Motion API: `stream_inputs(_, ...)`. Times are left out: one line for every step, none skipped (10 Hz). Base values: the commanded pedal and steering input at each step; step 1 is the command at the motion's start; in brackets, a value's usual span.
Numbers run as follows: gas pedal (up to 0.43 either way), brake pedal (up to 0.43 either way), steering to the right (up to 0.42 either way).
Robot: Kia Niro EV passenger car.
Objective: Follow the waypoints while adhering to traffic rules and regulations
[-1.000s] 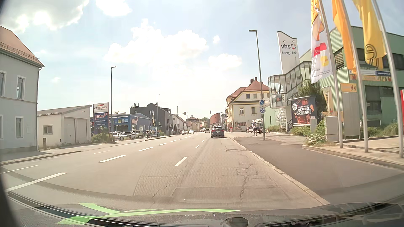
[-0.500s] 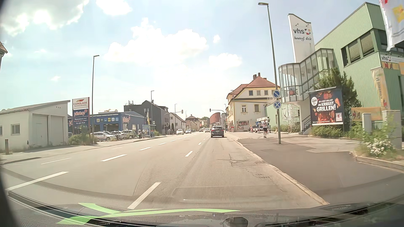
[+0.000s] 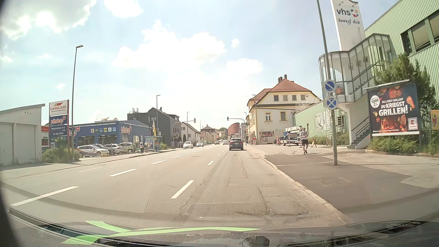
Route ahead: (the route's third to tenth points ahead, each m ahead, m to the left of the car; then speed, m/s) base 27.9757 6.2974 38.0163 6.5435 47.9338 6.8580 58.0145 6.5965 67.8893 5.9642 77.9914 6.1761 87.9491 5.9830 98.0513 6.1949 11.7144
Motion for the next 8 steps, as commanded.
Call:
stream_inputs(0.138,0.000,-0.005)
stream_inputs(0.157,0.000,-0.005)
stream_inputs(0.177,0.000,-0.005)
stream_inputs(0.197,0.000,-0.004)
stream_inputs(0.189,0.000,-0.005)
stream_inputs(0.189,0.000,-0.006)
stream_inputs(0.189,0.000,-0.006)
stream_inputs(0.189,0.000,-0.002)
